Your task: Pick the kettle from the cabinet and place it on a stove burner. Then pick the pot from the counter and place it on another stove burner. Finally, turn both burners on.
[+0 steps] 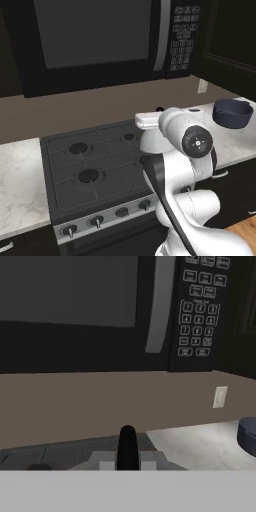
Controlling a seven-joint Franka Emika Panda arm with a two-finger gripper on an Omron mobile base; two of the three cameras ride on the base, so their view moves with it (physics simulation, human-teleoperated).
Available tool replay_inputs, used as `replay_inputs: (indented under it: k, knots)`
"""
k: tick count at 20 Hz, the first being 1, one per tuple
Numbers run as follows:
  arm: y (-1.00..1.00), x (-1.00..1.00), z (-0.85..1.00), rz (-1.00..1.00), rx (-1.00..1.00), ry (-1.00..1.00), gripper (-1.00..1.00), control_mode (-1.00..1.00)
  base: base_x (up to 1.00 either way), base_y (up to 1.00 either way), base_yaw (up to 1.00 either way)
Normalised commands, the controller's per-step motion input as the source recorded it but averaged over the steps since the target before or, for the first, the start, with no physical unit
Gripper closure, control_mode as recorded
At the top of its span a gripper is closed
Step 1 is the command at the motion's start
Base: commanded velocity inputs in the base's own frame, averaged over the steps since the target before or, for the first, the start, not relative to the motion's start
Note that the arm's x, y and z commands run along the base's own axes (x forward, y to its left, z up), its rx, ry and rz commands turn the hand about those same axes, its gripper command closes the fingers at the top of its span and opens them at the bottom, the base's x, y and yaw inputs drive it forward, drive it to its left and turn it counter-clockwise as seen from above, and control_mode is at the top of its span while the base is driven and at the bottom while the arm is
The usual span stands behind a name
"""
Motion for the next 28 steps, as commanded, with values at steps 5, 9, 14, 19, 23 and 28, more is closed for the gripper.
replay_inputs:
  k: [5, 9, 14, 19, 23, 28]
  knots:
    - [0.0, 0.07, -0.15, 0.0, 0.0, 0.02, 1.0, -1.0, 0.0, 0.0, 0.0]
    - [0.0, 0.14, -0.22, 0.0, 0.0, -0.04, 1.0, -1.0, 0.0, 0.0, 0.0]
    - [0.0, 0.29, -0.31, 0.0, 0.0, -0.08, 1.0, -1.0, 0.0, 0.0, 0.0]
    - [0.0, 0.33, -0.21, -0.02, 0.0, -0.02, 1.0, -1.0, 0.0, 0.0, 0.0]
    - [-0.06, 0.23, -0.06, -0.04, 0.0, 0.0, 1.0, -1.0, 0.0, 0.0, 0.0]
    - [-0.07, 0.22, -0.11, -0.04, 0.0, 0.0, 1.0, -1.0, 0.0, 0.0, 0.0]
